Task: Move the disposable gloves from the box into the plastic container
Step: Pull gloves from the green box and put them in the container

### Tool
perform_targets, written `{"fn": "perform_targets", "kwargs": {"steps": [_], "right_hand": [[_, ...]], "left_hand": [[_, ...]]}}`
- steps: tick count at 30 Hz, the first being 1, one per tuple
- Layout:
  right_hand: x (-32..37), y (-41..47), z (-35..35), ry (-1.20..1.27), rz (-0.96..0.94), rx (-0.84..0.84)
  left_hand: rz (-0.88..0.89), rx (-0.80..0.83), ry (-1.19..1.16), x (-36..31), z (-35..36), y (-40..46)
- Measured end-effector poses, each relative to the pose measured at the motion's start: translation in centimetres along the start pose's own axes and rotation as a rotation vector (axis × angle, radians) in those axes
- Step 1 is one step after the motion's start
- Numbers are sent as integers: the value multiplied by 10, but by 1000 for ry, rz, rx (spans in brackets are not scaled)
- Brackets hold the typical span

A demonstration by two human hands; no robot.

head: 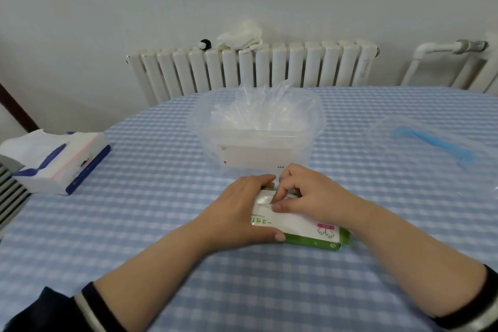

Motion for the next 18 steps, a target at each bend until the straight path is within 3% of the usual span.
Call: {"fn": "perform_targets", "kwargs": {"steps": [12,18], "right_hand": [[20,0,-9,-174,-132,-300],[13,-14,-32,105,-143,-518]], "left_hand": [[-29,-42,-126,3,-2,2],[-37,-33,-101,4,-1,4]]}}
Point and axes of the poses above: each hand's wrist, its own y-axis towards the middle knuckle, its own z-axis out of the palm, x = y × z, the point moved 9 cm from there along y, towards the middle knuckle, and after that the axes turned 6 degrees about -y, right-handed, at the moved point
